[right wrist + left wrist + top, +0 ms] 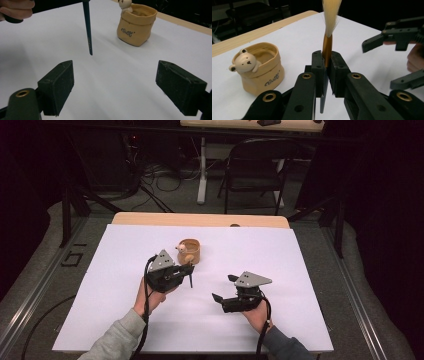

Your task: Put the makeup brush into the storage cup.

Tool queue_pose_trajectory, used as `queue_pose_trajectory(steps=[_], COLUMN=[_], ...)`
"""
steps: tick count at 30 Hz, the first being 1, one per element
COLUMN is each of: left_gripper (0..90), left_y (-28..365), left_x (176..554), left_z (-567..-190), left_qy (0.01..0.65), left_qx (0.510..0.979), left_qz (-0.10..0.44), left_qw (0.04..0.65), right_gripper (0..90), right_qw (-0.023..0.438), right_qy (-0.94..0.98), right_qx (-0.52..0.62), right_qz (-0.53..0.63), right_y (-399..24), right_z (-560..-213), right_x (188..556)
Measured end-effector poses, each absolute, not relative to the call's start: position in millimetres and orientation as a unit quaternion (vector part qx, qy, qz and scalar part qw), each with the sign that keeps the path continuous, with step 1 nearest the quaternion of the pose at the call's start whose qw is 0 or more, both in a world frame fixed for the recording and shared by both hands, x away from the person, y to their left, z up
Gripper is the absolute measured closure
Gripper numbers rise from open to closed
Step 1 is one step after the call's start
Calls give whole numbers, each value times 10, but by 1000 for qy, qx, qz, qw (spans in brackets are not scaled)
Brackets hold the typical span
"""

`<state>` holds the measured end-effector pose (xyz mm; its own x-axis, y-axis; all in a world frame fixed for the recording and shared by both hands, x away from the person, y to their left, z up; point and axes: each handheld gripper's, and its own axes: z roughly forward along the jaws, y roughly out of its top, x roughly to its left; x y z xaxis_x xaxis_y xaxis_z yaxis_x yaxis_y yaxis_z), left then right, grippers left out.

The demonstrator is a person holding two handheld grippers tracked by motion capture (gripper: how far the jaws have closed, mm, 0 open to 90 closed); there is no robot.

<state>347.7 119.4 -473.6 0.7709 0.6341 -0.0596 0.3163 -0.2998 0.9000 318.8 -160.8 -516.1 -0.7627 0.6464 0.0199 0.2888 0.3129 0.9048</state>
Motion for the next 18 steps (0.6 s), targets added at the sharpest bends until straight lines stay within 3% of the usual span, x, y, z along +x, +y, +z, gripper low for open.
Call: queue_pose_trajectory(steps=[18], left_gripper=[834], left_y=[1344], left_x=[3579], left_z=[-4700], left_qy=[306], left_qx=[796], left_qz=[174], left_qw=[492], right_gripper=[30], right_qw=[206], right_qy=[788], right_qx=[299], right_qz=[498], right_y=[-2047], right_z=[-5127], right_x=[3156])
